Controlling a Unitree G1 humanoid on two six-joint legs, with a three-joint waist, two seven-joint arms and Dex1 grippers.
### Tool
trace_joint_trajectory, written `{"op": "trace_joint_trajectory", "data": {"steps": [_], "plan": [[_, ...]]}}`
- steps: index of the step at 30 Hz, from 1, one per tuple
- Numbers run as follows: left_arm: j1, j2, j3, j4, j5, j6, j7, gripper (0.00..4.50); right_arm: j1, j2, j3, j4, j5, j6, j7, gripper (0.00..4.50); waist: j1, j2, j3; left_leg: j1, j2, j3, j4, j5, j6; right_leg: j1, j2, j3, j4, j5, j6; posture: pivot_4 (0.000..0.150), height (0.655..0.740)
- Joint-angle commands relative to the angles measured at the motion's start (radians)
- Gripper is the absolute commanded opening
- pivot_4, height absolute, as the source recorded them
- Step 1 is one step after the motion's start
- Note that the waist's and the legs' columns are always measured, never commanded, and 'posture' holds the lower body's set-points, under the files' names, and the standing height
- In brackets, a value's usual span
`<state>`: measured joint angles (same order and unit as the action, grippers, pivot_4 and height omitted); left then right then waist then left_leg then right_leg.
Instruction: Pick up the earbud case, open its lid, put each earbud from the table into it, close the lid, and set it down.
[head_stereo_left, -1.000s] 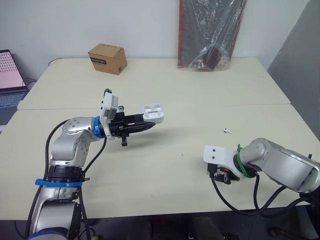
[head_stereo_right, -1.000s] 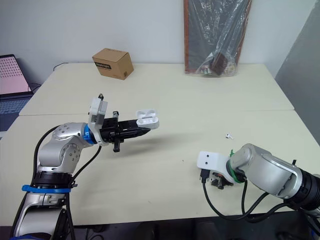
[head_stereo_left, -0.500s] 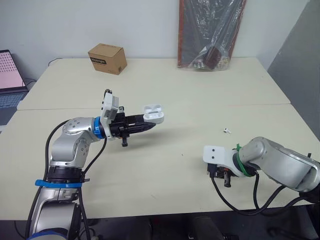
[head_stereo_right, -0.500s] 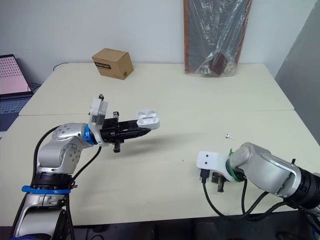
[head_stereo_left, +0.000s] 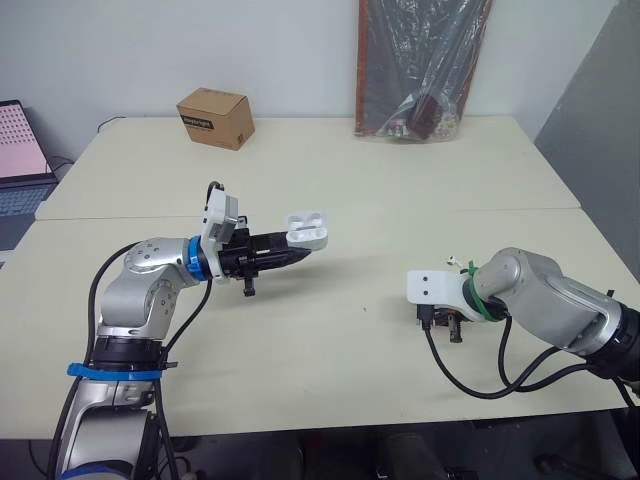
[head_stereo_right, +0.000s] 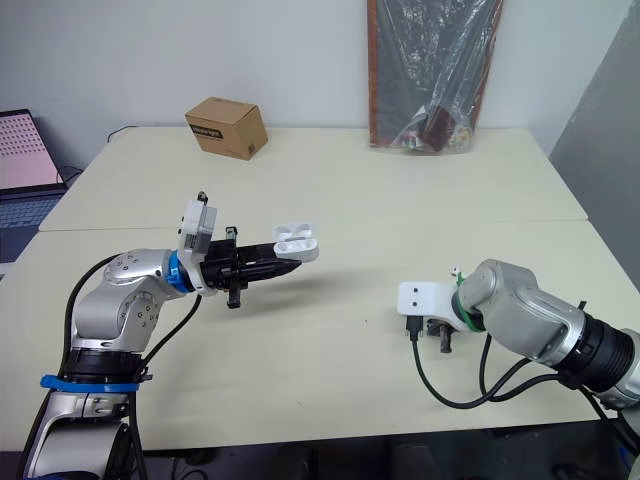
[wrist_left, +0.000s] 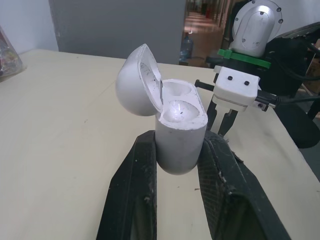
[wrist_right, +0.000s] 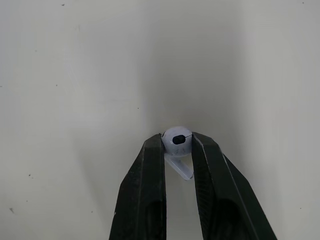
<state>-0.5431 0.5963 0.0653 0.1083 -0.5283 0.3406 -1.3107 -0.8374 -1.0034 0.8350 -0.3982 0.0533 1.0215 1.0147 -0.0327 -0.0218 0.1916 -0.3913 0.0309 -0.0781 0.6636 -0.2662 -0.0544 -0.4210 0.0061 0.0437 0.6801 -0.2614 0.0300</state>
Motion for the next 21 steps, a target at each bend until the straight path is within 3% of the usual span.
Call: {"op": "trace_joint_trajectory", "data": {"steps": [1, 4, 21], "plan": [[-0.001, 0.015, 0.018, -0.043, -0.016, -0.005, 0.006, 0.76, 0.019, 0.001, -0.008, 0.012, -0.036, 0.0, 0.024, 1.75, 0.0, 0.0, 0.0, 0.0, 0.0, 0.0, 0.0, 0.0, 0.0, 0.0, 0.0, 0.0, 0.0, 0.0, 0.0, 0.15, 0.74], [0.0, 0.015, 0.017, -0.041, -0.015, -0.007, 0.008, 0.76, 0.017, 0.007, -0.015, 0.005, -0.046, 0.016, 0.048, 2.79, 0.0, 0.0, 0.0, 0.0, 0.0, 0.0, 0.0, 0.0, 0.0, 0.0, 0.0, 0.0, 0.0, 0.0, 0.0, 0.15, 0.74], [0.013, 0.01, 0.018, -0.047, -0.011, -0.019, 0.025, 0.76, -0.108, 0.056, 0.084, 0.078, -0.166, -0.005, 0.244, 2.79, 0.0, 0.0, 0.0, 0.0, 0.0, 0.0, -0.001, 0.0, 0.0, -0.001, 0.0, 0.0, 0.0, 0.002, -0.004, 0.15, 0.74]]}}
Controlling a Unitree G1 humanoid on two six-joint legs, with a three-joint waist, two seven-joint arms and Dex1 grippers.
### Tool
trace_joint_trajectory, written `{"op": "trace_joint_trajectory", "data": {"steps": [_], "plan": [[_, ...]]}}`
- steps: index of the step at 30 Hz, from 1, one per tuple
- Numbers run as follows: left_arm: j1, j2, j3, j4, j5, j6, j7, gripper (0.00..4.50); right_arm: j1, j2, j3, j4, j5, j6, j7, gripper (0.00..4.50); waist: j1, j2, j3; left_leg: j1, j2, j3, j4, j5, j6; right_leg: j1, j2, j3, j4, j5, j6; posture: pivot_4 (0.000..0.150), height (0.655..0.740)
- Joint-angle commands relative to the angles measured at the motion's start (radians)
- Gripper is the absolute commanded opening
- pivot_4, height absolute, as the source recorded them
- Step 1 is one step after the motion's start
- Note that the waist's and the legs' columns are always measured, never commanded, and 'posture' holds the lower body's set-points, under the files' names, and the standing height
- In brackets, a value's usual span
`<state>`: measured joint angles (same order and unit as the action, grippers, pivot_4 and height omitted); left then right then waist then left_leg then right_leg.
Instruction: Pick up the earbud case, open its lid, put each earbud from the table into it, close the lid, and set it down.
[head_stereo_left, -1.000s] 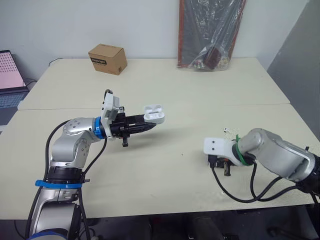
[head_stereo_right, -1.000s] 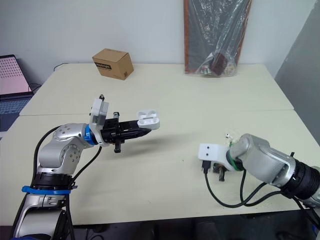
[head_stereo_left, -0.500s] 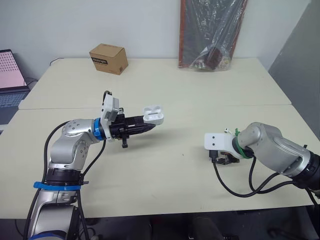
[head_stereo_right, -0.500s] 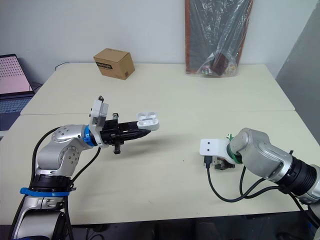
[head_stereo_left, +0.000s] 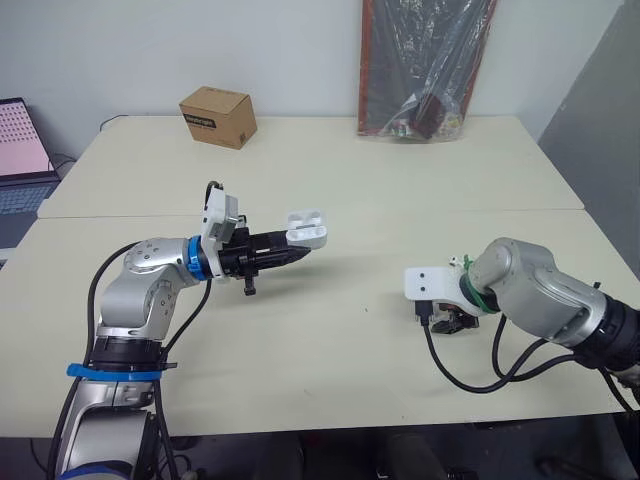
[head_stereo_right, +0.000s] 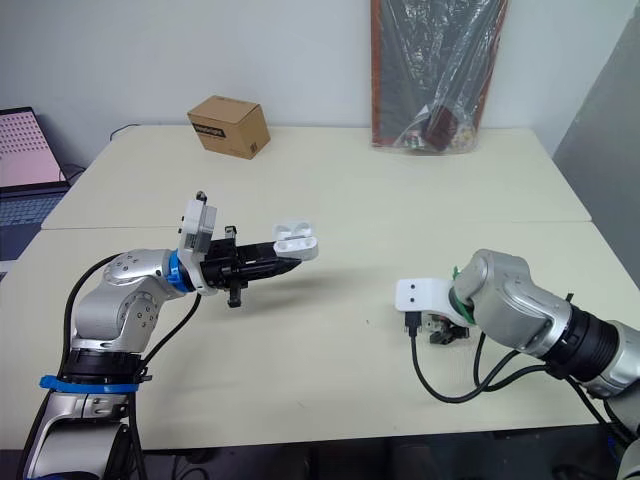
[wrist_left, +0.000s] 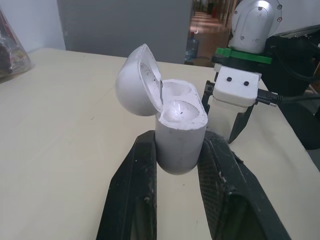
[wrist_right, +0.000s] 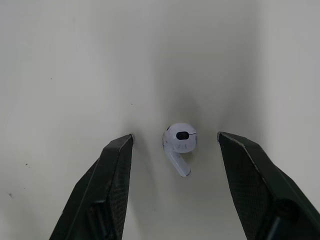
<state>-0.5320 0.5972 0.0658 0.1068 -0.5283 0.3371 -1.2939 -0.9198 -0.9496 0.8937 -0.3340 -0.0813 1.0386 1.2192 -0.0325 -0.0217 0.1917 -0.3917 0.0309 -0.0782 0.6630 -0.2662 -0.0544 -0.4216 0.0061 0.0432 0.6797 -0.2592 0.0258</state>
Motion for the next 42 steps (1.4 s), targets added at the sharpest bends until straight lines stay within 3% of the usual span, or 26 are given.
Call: {"op": "trace_joint_trajectory", "data": {"steps": [1, 25, 29, 42], "plan": [[0.004, 0.009, 0.018, -0.047, -0.012, -0.016, 0.009, 0.76, -0.032, 0.006, 0.033, 0.02, -0.042, -0.028, 0.05, 2.79, 0.0, 0.0, 0.0, 0.0, 0.0, 0.0, 0.0, 0.0, 0.0, 0.0, 0.0, 0.0, 0.0, 0.0, 0.0, 0.15, 0.74], [0.024, 0.001, 0.01, -0.053, -0.006, -0.039, 0.025, 0.76, -0.129, 0.106, 0.163, 0.047, -0.225, 0.053, 0.204, 2.79, 0.0, 0.0, 0.0, 0.0, 0.0, 0.0, 0.0, 0.0, 0.0, 0.0, 0.0, 0.0, 0.001, 0.0, -0.001, 0.15, 0.74], [0.022, 0.0, 0.008, -0.049, -0.004, -0.043, 0.023, 0.76, -0.132, 0.11, 0.165, 0.052, -0.239, 0.057, 0.206, 1.93, 0.0, 0.0, 0.0, 0.0, 0.0, 0.0, 0.0, 0.0, 0.0, 0.0, 0.0, 0.0, 0.001, 0.0, -0.001, 0.15, 0.74], [0.027, -0.002, 0.008, -0.051, -0.003, -0.051, 0.028, 0.76, -0.156, 0.141, 0.154, 0.101, -0.248, 0.055, 0.212, 1.93, 0.0, 0.0, 0.0, 0.001, 0.0, 0.0, 0.0, 0.0, 0.0, 0.0, 0.0, 0.0, 0.001, 0.0, -0.001, 0.15, 0.74]]}}
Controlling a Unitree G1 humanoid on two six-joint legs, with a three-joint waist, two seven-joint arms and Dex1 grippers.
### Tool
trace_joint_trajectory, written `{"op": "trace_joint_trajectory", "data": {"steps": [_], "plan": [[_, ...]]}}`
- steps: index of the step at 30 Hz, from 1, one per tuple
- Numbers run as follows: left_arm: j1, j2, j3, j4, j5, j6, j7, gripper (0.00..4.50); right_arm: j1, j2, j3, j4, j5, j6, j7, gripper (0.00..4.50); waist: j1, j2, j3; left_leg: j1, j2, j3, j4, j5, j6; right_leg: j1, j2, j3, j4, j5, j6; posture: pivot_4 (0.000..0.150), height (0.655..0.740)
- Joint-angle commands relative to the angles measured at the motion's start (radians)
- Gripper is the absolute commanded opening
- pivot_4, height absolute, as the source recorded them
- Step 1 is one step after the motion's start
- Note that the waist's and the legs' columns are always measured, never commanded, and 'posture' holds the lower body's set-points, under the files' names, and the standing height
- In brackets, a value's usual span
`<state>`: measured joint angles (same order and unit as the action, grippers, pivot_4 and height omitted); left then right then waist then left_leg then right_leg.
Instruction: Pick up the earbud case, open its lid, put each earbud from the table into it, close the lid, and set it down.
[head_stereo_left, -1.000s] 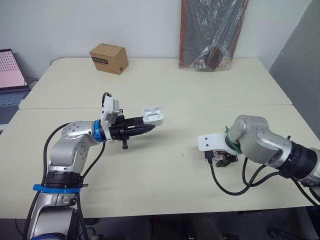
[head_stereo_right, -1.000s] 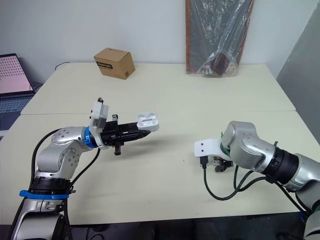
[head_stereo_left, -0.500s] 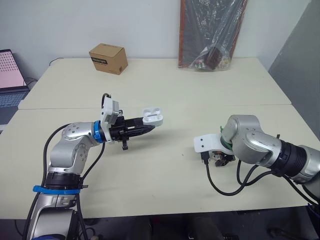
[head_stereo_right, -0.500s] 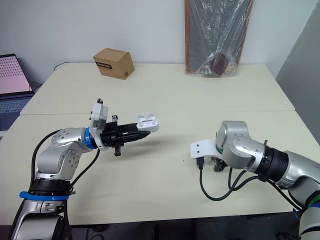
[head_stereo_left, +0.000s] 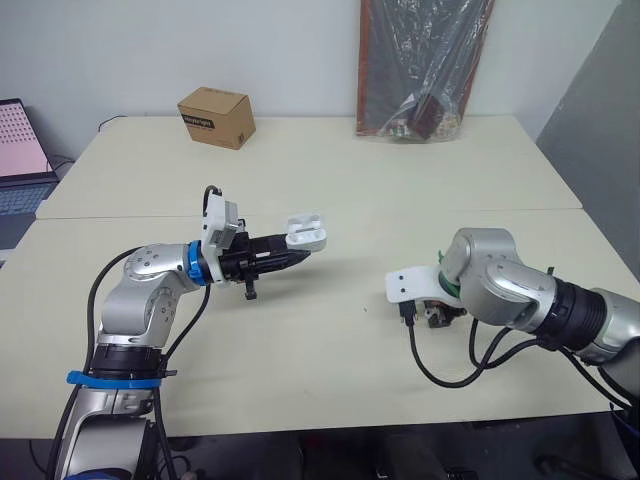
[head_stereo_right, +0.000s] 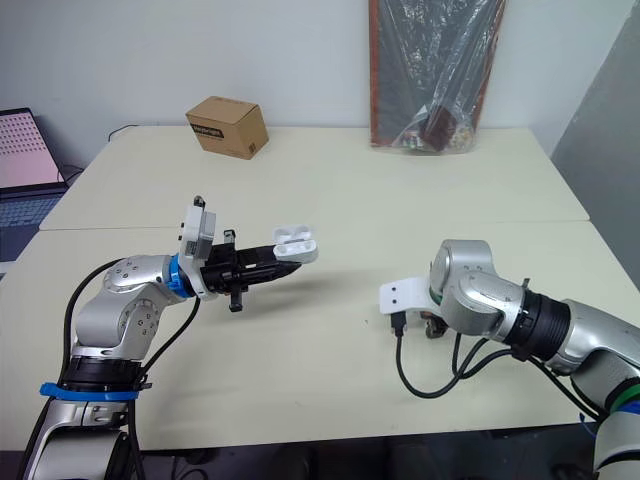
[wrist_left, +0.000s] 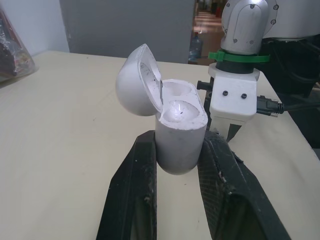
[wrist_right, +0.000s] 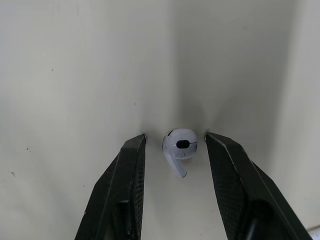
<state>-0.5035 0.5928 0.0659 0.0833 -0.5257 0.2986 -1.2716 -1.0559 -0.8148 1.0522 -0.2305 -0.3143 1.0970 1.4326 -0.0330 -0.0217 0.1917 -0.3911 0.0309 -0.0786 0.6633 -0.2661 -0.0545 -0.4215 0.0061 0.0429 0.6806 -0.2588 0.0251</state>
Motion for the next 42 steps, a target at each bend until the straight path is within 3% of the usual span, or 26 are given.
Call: {"op": "trace_joint_trajectory", "data": {"steps": [1, 18, 21, 24, 34, 38, 42], "plan": [[-0.001, 0.002, 0.008, -0.027, -0.006, -0.013, 0.006, 0.76, -0.021, 0.008, -0.004, -0.002, -0.015, -0.004, -0.001, 1.93, 0.0, 0.0, 0.0, 0.0, 0.0, 0.0, 0.0, 0.0, 0.0, 0.0, 0.0, 0.0, 0.0, 0.0, 0.0, 0.15, 0.74], [-0.002, 0.005, 0.008, -0.026, -0.007, -0.01, 0.005, 0.76, -0.026, 0.016, 0.0, -0.016, -0.016, 0.007, 0.002, 1.93, -0.001, 0.0, 0.0, 0.0, 0.0, 0.0, 0.0, 0.0, 0.0, 0.0, 0.0, 0.0, 0.0, 0.0, 0.0, 0.15, 0.74], [0.0, 0.006, 0.008, -0.028, -0.008, -0.009, 0.006, 0.76, -0.026, 0.016, 0.001, -0.018, -0.017, 0.007, 0.001, 1.32, -0.001, 0.0, 0.0, 0.0, 0.0, 0.0, 0.0, 0.0, 0.0, 0.0, 0.0, 0.0, 0.0, 0.0, 0.0, 0.15, 0.74], [0.001, 0.007, 0.009, -0.027, -0.008, -0.009, 0.006, 0.76, -0.026, 0.017, 0.002, -0.019, -0.02, 0.005, 0.003, 0.37, -0.001, 0.0, 0.0, 0.0, 0.0, 0.0, 0.0, 0.0, 0.0, 0.0, 0.0, 0.0, 0.0, 0.0, 0.0, 0.15, 0.74], [-0.001, 0.004, 0.008, -0.023, -0.005, -0.013, 0.008, 0.76, -0.023, 0.013, -0.005, -0.03, -0.027, 0.009, 0.011, 0.37, -0.001, 0.0, 0.0, 0.0, 0.0, 0.0, 0.0, 0.0, 0.0, 0.0, 0.0, 0.0, 0.0, 0.0, 0.0, 0.15, 0.74], [-0.005, -0.001, 0.009, -0.016, -0.003, -0.017, 0.015, 0.76, -0.015, -0.001, -0.095, -0.071, 0.004, 0.078, -0.02, 0.37, -0.001, 0.0, 0.0, 0.0, 0.0, 0.0, 0.0, 0.0, 0.0, 0.0, 0.0, 0.0, 0.0, 0.0, 0.0, 0.15, 0.74], [-0.006, -0.011, 0.022, 0.002, -0.004, -0.032, 0.031, 0.76, 0.046, 0.036, -0.307, -0.127, 0.102, 0.234, -0.097, 0.37, 0.0, 0.0, 0.0, -0.001, 0.0, -0.001, 0.0, 0.0, 0.0, 0.0, 0.0, 0.0, 0.0, 0.0, 0.0, 0.15, 0.74]]}}
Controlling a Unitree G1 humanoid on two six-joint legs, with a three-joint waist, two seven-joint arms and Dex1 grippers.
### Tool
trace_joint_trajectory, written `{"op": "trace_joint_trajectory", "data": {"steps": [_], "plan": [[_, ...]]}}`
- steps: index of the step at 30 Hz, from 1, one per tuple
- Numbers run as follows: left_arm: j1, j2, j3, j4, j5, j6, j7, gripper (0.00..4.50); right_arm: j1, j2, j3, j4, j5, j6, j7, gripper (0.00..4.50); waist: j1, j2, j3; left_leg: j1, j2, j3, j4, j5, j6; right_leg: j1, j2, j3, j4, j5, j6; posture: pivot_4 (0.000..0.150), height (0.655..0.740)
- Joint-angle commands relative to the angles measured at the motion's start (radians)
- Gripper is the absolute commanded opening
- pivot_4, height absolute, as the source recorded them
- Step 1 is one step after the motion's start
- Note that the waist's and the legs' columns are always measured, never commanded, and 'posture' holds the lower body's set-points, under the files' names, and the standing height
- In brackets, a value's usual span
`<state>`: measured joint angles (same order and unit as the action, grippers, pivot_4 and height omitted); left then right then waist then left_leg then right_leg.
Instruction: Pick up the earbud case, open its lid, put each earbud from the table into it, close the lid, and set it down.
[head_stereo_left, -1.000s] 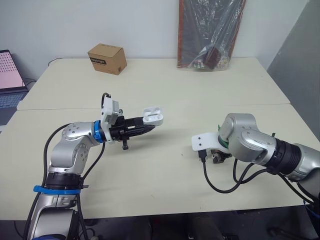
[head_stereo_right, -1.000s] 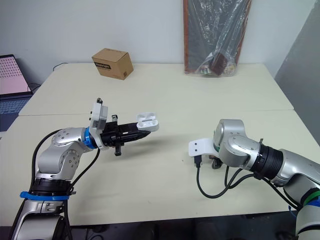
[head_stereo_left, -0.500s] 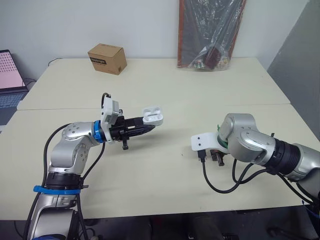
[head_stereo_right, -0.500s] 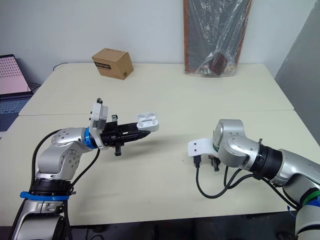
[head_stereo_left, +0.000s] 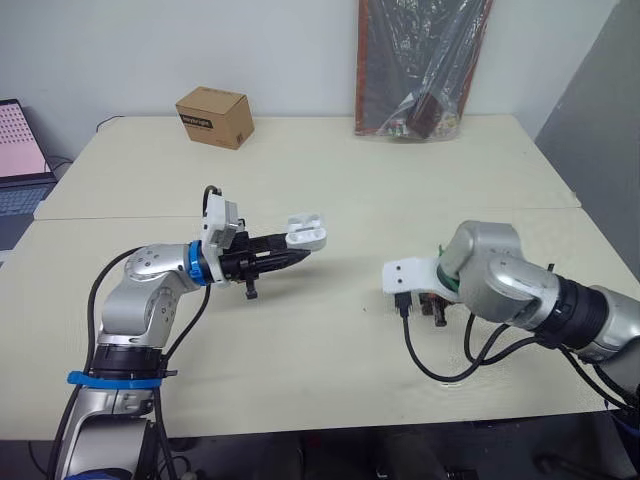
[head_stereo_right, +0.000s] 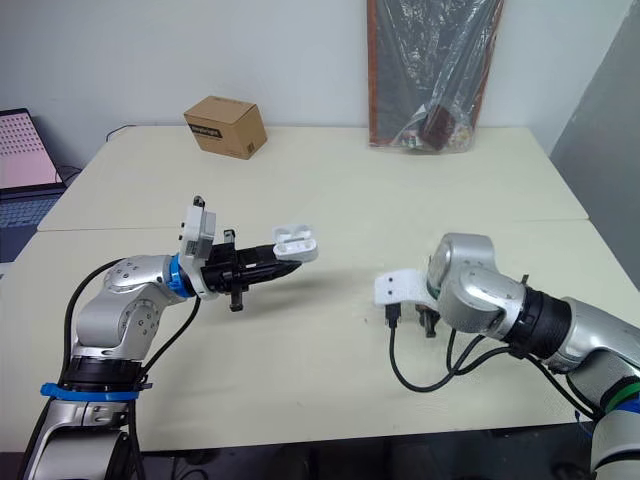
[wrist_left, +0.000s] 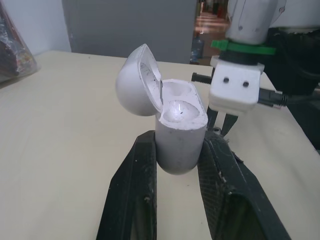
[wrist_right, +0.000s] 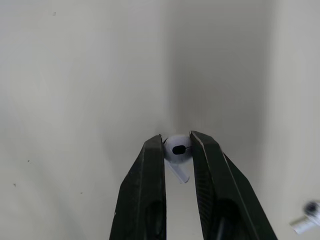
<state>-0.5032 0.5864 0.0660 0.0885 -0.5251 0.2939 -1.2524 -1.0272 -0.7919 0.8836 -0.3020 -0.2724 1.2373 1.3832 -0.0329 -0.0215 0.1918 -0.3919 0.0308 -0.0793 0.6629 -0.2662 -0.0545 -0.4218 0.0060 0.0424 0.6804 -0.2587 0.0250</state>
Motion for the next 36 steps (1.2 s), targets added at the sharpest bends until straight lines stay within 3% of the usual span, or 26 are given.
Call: {"op": "trace_joint_trajectory", "data": {"steps": [1, 6, 9, 15, 25, 36], "plan": [[-0.008, -0.007, 0.024, 0.004, -0.003, -0.034, 0.015, 0.76, 0.035, 0.027, -0.193, -0.069, 0.084, 0.125, -0.07, 0.37, 0.0, 0.0, 0.0, 0.0, 0.0, 0.0, 0.0, 0.0, 0.0, 0.0, 0.0, 0.0, 0.0, 0.0, 0.0, 0.15, 0.74], [-0.012, -0.012, 0.022, 0.04, 0.002, -0.066, 0.011, 0.76, 0.133, 0.166, -0.553, -0.16, 0.233, 0.359, -0.149, 0.37, 0.001, 0.0, 0.0, 0.0, 0.0, 0.0, 0.0, 0.0, 0.0, 0.0, 0.0, 0.0, 0.0, 0.0, 0.0, 0.15, 0.74], [-0.023, -0.015, 0.015, 0.062, 0.005, -0.077, 0.004, 0.76, 0.221, 0.318, -0.763, -0.235, 0.282, 0.377, -0.235, 0.37, 0.002, 0.0, 0.0, 0.0, 0.0, -0.001, 0.0, 0.0, 0.0, 0.001, 0.0, -0.001, 0.0, 0.0, 0.0, 0.15, 0.74], [-0.047, -0.017, 0.009, 0.091, 0.017, -0.091, -0.014, 0.76, 0.338, 0.595, -1.023, -0.309, 0.371, 0.368, -0.397, 0.37, 0.001, 0.0, 0.0, 0.0, 0.0, -0.001, -0.001, 0.0, 0.0, 0.0, 0.0, -0.001, 0.001, 0.0, 0.0, 0.15, 0.74], [-0.055, -0.011, 0.005, 0.095, 0.021, -0.09, -0.034, 0.76, 0.438, 0.762, -1.094, -0.39, 0.512, 0.127, -0.592, 0.37, -0.001, 0.0, 0.0, 0.0, 0.0, 0.0, -0.001, 0.0, 0.0, 0.0, 0.0, 0.0, 0.001, 0.0, 0.0, 0.15, 0.74], [-0.092, -0.016, -0.012, 0.128, 0.035, -0.089, -0.057, 0.76, 0.575, 0.738, -0.906, -0.349, 0.57, -0.352, -0.688, 0.37, -0.005, 0.0, 0.0, 0.0, 0.0, 0.0, -0.001, 0.0, 0.0, 0.0, 0.0, 0.0, 0.001, 0.0, 0.0, 0.15, 0.74]]}}
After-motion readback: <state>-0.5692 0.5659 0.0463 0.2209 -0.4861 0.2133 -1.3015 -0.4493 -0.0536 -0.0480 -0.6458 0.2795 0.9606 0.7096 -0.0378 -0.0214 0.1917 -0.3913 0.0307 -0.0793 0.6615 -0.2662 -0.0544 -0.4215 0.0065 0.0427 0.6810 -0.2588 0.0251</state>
